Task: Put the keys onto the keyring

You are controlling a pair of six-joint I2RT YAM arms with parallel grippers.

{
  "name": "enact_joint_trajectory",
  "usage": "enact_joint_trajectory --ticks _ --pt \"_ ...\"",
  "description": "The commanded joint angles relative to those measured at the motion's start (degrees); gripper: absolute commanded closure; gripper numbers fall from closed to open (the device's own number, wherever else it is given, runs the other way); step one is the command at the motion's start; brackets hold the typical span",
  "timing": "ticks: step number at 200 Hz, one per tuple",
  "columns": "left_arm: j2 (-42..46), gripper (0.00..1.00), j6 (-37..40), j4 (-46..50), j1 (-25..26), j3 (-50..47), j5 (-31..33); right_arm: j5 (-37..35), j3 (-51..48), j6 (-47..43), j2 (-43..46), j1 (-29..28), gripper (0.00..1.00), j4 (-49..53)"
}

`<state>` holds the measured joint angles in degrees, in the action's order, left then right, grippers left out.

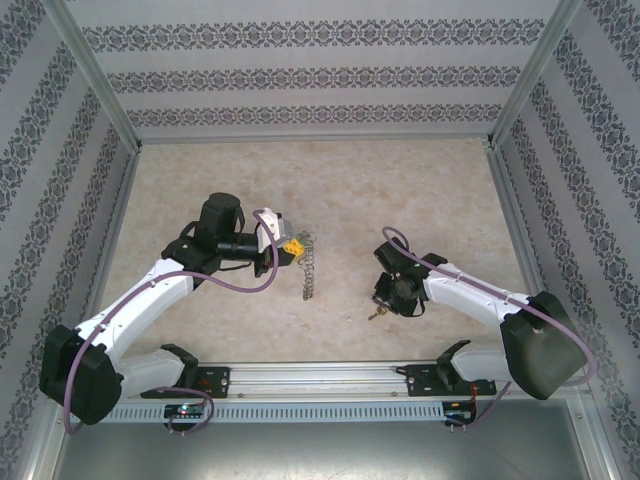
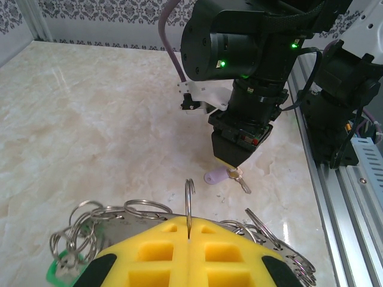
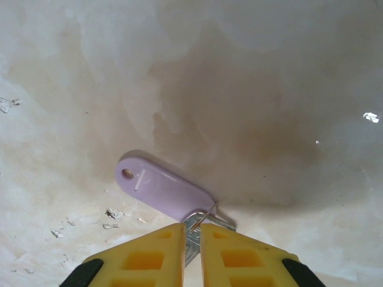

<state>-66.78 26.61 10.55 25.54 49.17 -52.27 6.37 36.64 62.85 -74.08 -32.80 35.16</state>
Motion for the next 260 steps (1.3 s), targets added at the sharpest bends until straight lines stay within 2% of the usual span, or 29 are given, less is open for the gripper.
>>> enact_joint_trajectory --ticks 1,181,200,235,242,260 --pt "0.17 1.00 0.64 -1.34 0.72 0.14 -2.22 -1.69 0.56 0.24 0.45 -0.45 0.84 1.67" --pt "0.23 1.00 0.29 -0.80 0.75 0.14 -1.88 -2.72 -0.43 0.58 0.17 -0.16 0.84 0.77" --pt "0.30 1.00 0.31 -0.79 0.76 0.22 -1.87 -2.20 -0.26 -0.08 -0.08 0.10 0.91 1.36" --pt "0.19 1.00 0.35 -0.99 0.76 0.16 -1.85 -2.36 -0.01 -0.26 0.53 -0.05 0.91 2.19" --pt "0.17 1.00 0.35 -0.93 0.79 0.18 -1.83 -2.48 0.17 -0.83 1.05 -0.15 1.00 2.05" --pt "0.20 1.00 0.21 -1.01 0.79 0.19 -1.85 -3.61 1.98 -4.27 3.59 -0.62 1.00 3.08"
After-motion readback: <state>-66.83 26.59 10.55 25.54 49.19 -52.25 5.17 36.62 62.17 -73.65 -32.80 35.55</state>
